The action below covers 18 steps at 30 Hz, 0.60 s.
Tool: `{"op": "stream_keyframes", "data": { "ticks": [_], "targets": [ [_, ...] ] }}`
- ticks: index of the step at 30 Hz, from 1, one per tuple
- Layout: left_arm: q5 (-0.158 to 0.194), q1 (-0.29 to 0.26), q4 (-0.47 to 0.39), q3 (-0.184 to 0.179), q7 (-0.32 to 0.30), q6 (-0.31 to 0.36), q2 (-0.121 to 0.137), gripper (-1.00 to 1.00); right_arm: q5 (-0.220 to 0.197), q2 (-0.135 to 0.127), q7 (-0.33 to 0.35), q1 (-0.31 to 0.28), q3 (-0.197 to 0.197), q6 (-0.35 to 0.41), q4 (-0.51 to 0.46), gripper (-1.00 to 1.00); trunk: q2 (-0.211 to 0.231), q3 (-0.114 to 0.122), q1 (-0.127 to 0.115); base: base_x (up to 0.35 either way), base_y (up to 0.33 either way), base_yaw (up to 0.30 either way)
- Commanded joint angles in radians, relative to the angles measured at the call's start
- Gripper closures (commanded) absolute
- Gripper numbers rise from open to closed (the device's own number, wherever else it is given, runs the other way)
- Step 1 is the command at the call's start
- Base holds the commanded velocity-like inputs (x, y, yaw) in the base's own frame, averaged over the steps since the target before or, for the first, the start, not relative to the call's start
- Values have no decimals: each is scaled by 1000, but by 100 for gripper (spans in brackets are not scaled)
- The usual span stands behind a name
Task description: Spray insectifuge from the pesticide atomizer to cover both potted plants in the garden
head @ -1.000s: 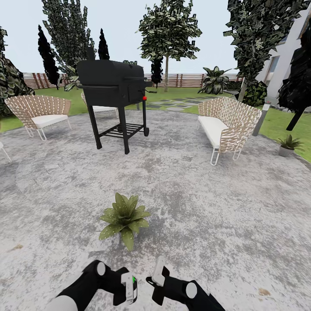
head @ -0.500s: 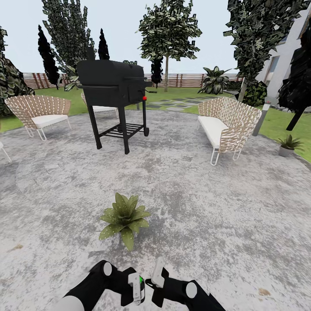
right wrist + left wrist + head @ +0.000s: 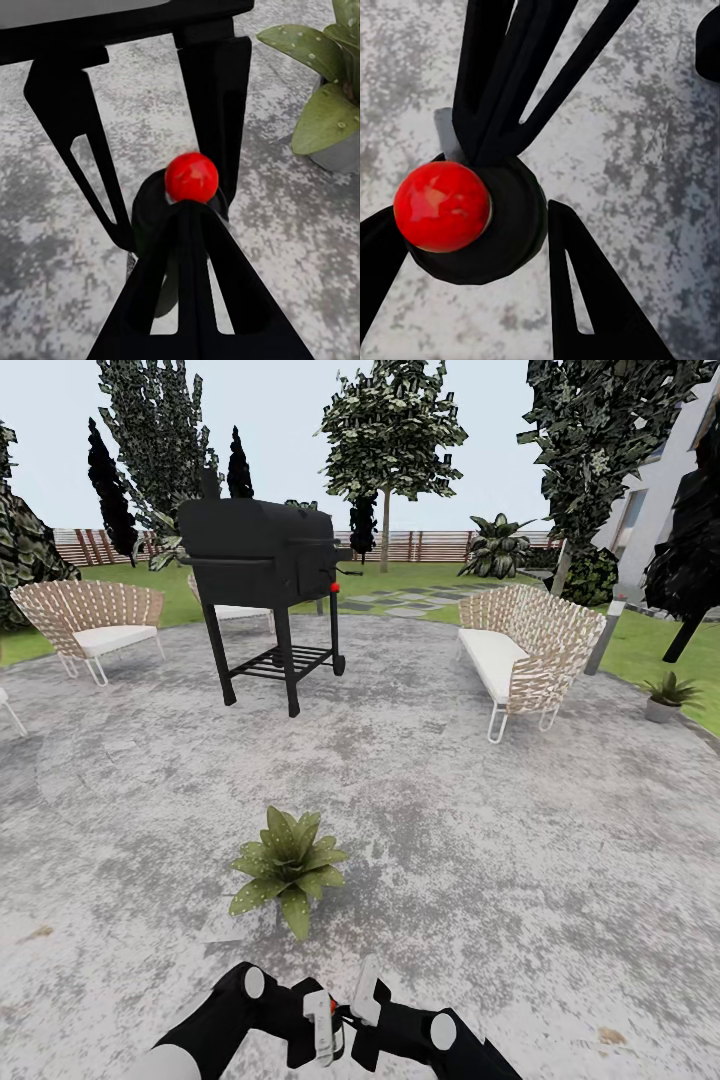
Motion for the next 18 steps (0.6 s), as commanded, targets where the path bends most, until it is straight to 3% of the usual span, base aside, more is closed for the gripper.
{"op": "stream_keyframes", "data": {
  "ticks": [1,12,18],
  "targets": [
    [-10,0,-1,1,0,-10,-1,100,10,0,-1,0,-1,-6,-1,100,0,-1,0,0,0,0],
    [-20,1,2,1,0,-10,22,100,10,0,-1,0,-1,-6,-1,100,0,-1,0,0,0,0],
    [-22,7,2,6,0,-9,97,100,11,0,-1,0,-1,-6,-1,100,0,-1,0,0,0,0]
  ]
}}
